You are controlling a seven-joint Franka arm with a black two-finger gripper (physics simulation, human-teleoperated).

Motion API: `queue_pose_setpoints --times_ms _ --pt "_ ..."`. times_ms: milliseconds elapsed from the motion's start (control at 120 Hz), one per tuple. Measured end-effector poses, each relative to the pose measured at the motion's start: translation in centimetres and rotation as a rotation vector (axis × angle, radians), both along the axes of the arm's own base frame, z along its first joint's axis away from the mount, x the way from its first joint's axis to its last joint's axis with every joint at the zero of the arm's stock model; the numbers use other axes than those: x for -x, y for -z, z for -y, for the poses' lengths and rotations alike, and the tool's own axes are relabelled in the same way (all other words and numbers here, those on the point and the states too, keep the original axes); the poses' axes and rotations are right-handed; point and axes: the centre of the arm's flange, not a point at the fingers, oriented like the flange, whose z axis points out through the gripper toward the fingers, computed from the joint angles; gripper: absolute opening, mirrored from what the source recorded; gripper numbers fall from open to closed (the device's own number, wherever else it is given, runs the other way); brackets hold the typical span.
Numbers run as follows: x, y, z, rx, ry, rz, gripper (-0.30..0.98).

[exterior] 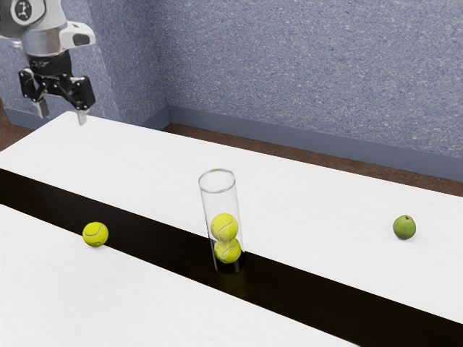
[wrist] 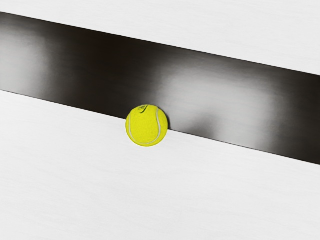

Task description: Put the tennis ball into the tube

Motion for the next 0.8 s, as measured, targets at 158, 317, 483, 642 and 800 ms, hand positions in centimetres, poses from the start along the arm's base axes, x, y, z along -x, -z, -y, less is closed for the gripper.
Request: queue_pose_setpoints --times_ms 158,317,483,642,800 --pt "0.5 0.6 -0.1 0.002 -0.016 -0.010 0.69" --pt "1.2 4.6 -0.4 0.018 -0.032 -0.088 0.69" --pt "3.5 14.5 -1.1 0.092 -0.073 -0.240 0.69" --pt "4.8 22.1 -1.7 0.161 -0.127 -0.279 0.69" --pt "3.7 26.5 -3.8 0.176 -0.186 -0.246 0.68"
